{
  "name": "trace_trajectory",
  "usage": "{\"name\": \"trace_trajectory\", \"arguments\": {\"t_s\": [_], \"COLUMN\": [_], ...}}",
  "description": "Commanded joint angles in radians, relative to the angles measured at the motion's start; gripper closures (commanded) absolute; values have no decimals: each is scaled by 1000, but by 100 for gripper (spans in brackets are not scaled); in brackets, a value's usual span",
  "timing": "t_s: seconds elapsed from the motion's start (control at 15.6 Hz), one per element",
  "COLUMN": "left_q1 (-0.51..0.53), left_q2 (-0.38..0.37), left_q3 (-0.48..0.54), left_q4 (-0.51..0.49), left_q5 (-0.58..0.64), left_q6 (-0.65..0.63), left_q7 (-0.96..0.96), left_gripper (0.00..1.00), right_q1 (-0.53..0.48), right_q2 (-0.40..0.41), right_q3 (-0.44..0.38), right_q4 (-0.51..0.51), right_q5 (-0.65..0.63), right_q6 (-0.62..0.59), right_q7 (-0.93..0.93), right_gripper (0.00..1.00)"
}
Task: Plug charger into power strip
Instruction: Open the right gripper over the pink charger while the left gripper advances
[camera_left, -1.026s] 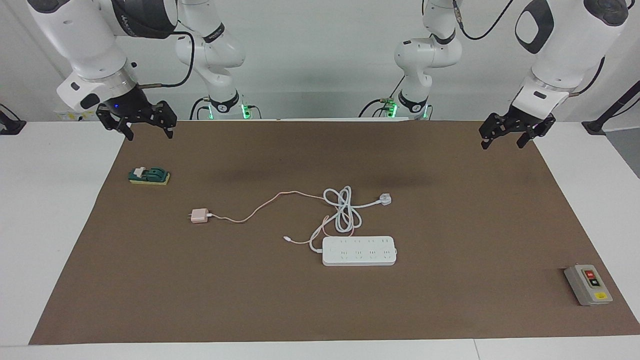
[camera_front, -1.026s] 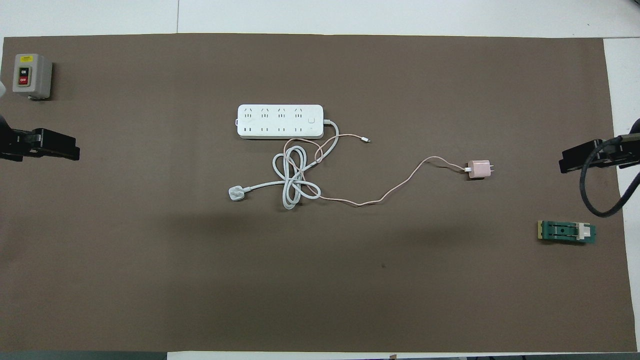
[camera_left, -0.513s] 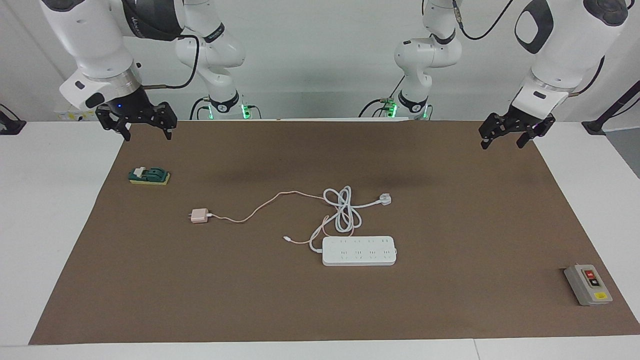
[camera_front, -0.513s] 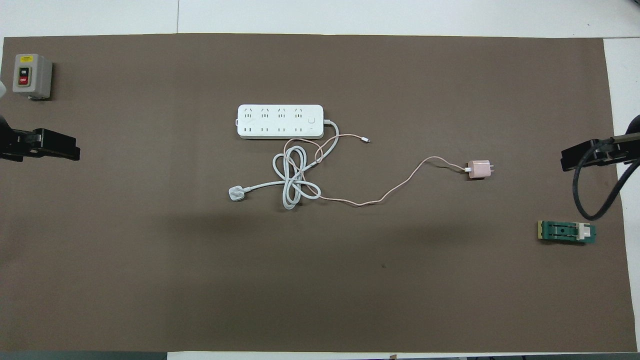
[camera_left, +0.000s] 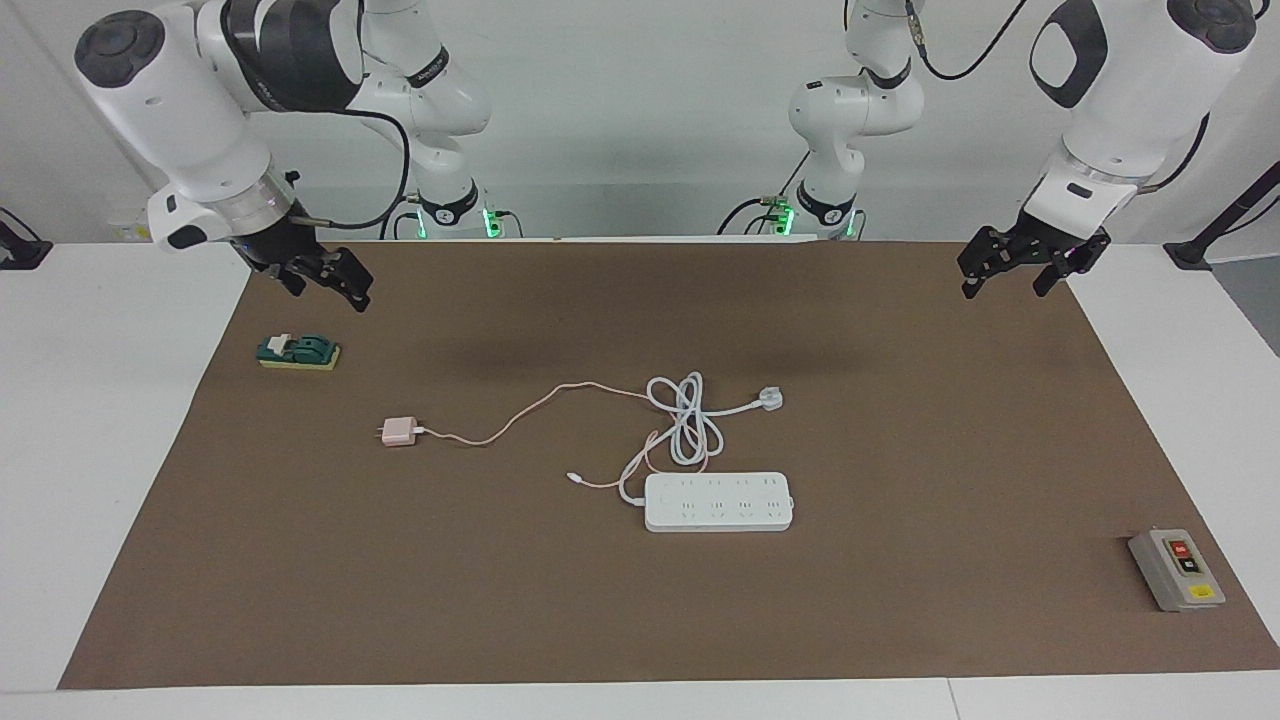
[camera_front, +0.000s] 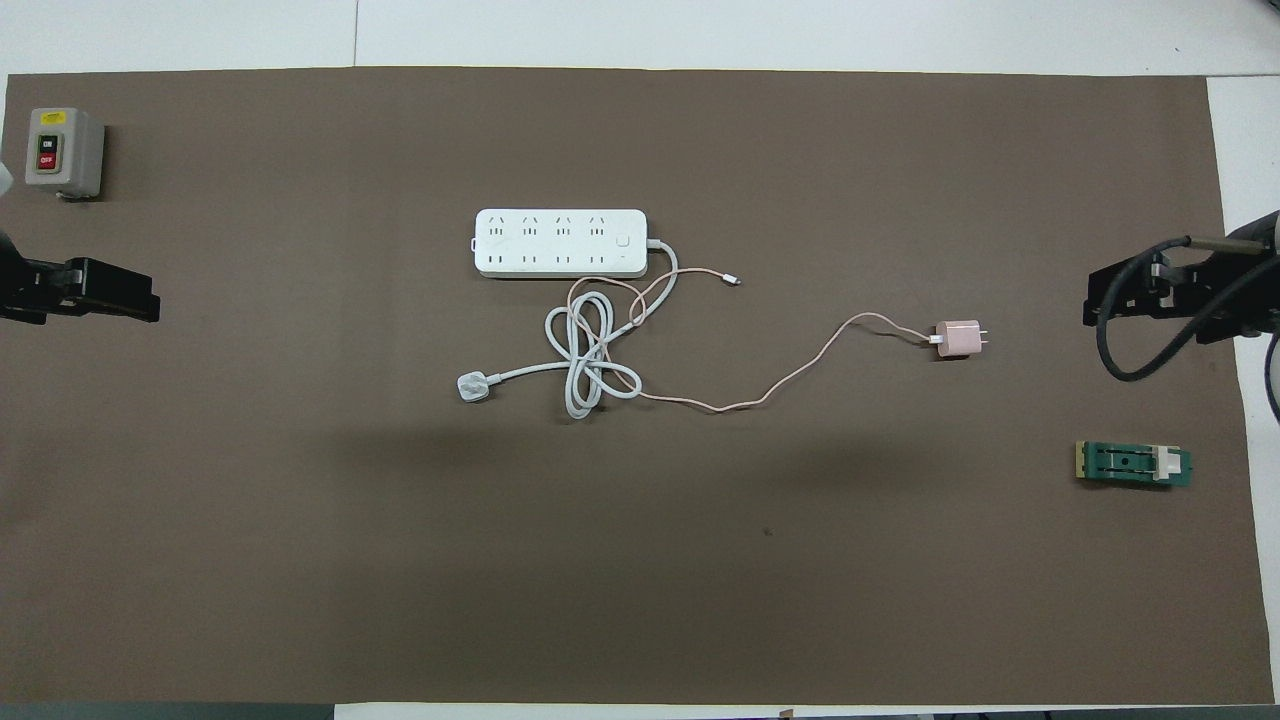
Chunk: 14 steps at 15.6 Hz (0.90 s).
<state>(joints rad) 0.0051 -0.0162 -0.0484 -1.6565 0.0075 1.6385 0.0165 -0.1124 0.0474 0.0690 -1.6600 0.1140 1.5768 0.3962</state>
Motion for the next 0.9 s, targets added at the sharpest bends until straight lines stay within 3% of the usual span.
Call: {"name": "trace_trajectory", "arguments": {"t_s": [0.0, 0.38, 0.51, 0.83], "left_q1": [-2, -11, -5, 26], "left_q2": [-21, -24, -24, -4], "left_q3": [7, 5, 2, 7], "left_q4": [-25, -28, -37, -106], "left_q5": [-8, -8, -17, -309], "left_q6": [3, 20, 9, 14], "left_q7": [-3, 5, 5, 7], "left_gripper": [0, 0, 0, 0], "right_q1": [-48, -91, -114, -184], "right_q2": [78, 175, 174, 271], "right_q3": [3, -5, -8, -6], "right_q4": [-3, -13, -67, -95], "right_q5": [142, 334, 401, 457], "right_q6": [28, 71, 106, 68], "right_q7": [174, 463, 529, 579], "right_gripper": [0, 0, 0, 0]}}
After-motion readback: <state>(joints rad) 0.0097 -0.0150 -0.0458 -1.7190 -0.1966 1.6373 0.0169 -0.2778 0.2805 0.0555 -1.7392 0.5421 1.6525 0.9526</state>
